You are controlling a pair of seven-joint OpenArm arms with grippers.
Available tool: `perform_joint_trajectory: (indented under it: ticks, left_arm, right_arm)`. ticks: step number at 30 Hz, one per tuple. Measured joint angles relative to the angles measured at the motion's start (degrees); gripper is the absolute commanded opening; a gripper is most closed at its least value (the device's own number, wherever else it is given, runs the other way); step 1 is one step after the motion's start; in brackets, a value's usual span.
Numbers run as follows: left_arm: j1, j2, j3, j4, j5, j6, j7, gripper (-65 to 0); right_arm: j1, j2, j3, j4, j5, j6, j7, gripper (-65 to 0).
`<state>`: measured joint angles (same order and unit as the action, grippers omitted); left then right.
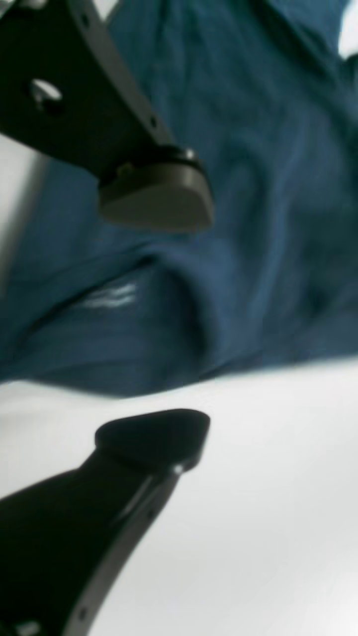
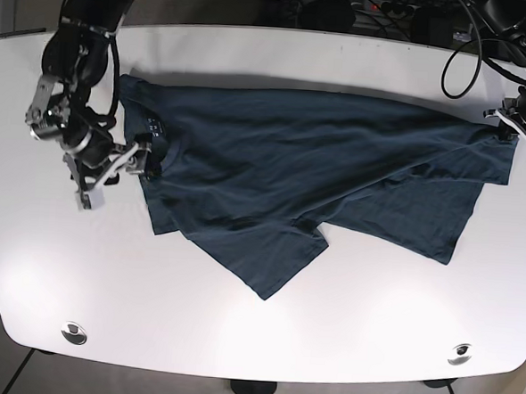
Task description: Fold the T-shirt properly
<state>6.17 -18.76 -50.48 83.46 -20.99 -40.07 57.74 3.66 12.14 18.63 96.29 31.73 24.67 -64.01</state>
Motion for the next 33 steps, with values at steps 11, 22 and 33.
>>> perform_joint_trajectory:
  ticks: [11, 22, 33]
  left_arm:
    - [0.02, 0.11, 1.88, 0.02, 0.02, 0.11, -0.13, -63.7]
    - [0.0, 0.11, 1.88, 0.02, -0.02, 0.13, -0.17, -63.7]
    - [-0.15, 0.13, 1.88, 0.02, 0.02, 0.13, -0.15, -63.7]
  right_arm:
    - [29.92, 0.39, -21.29, -43.93, 0.0, 0.37, 16.37, -11.9]
    - [34.64, -1.44, -34.12, -60.7, 0.07, 0.31, 29.29, -12.8]
    - [31.04, -4.22, -32.83, -57.4, 0.59, -0.09, 28.63, -63.4]
